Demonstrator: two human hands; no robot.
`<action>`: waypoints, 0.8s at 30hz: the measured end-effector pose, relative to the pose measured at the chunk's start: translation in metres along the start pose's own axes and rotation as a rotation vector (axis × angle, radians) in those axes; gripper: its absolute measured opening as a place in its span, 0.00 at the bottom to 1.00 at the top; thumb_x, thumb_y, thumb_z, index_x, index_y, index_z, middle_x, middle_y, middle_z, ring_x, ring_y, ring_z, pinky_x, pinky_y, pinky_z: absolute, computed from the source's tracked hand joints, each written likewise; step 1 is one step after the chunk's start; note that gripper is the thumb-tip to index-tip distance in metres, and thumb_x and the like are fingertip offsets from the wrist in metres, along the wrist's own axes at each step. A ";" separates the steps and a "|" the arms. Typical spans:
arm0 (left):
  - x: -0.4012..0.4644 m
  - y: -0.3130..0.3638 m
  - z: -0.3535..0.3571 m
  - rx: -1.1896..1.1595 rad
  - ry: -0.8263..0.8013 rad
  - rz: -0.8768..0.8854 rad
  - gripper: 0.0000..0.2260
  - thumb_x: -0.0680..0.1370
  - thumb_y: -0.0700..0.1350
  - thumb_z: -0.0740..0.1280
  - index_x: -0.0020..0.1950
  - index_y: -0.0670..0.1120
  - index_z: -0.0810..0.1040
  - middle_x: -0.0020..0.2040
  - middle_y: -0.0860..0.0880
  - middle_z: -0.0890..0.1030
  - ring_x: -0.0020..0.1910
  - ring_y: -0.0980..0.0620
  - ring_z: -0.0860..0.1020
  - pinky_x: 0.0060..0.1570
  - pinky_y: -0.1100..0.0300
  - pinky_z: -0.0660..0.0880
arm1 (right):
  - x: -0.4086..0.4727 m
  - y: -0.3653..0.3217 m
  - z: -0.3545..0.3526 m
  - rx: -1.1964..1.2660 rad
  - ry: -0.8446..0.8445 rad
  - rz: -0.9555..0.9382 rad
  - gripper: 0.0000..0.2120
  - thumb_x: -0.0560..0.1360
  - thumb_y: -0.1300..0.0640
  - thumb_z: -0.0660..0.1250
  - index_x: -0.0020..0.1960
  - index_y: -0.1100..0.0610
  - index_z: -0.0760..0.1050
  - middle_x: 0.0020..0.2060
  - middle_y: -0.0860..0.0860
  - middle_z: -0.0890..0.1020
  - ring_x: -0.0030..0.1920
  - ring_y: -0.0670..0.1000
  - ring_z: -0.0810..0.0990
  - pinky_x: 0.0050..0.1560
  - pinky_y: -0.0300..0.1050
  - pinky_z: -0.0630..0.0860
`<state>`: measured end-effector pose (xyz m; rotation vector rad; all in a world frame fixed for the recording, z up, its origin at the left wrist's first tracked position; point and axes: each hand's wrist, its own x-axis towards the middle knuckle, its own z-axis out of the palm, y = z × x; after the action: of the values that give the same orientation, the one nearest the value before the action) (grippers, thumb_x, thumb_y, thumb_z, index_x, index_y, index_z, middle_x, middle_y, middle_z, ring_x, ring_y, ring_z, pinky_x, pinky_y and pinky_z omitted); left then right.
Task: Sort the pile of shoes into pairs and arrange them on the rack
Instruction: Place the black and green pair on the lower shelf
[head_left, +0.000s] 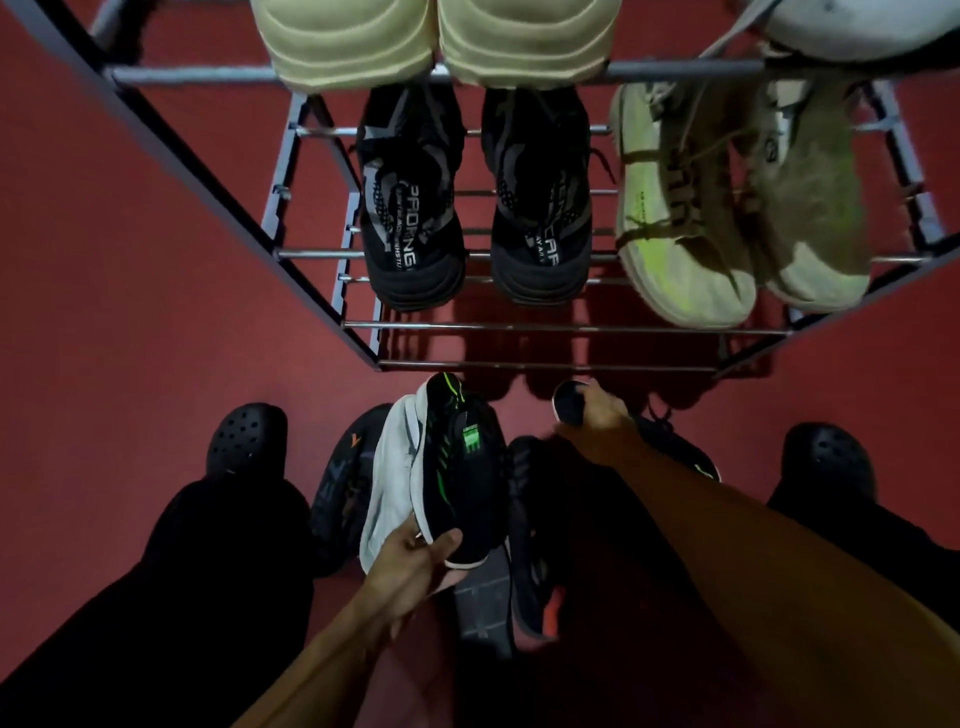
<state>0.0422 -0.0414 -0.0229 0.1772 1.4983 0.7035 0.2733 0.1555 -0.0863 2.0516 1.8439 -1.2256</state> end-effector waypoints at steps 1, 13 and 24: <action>0.004 -0.003 0.001 -0.017 0.002 -0.005 0.12 0.80 0.37 0.69 0.63 0.44 0.80 0.54 0.44 0.87 0.54 0.45 0.86 0.47 0.56 0.83 | 0.007 0.004 0.003 0.002 -0.011 0.004 0.36 0.74 0.50 0.73 0.76 0.55 0.61 0.70 0.58 0.71 0.68 0.64 0.71 0.67 0.55 0.70; 0.031 -0.008 0.015 -0.085 -0.039 -0.014 0.14 0.79 0.41 0.71 0.65 0.46 0.79 0.60 0.43 0.85 0.60 0.43 0.83 0.63 0.47 0.78 | 0.028 -0.001 0.021 0.472 0.016 0.119 0.39 0.78 0.59 0.67 0.80 0.58 0.46 0.67 0.61 0.73 0.65 0.64 0.75 0.66 0.57 0.70; 0.034 0.007 0.020 -0.079 -0.017 -0.019 0.11 0.81 0.39 0.69 0.64 0.44 0.79 0.58 0.43 0.86 0.59 0.43 0.84 0.65 0.45 0.77 | 0.046 -0.012 0.014 0.594 -0.045 0.273 0.08 0.75 0.62 0.68 0.47 0.64 0.70 0.29 0.60 0.78 0.23 0.56 0.77 0.28 0.47 0.74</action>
<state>0.0559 -0.0118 -0.0463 0.1079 1.4519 0.7427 0.2526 0.1865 -0.1193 2.4149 1.2084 -1.8720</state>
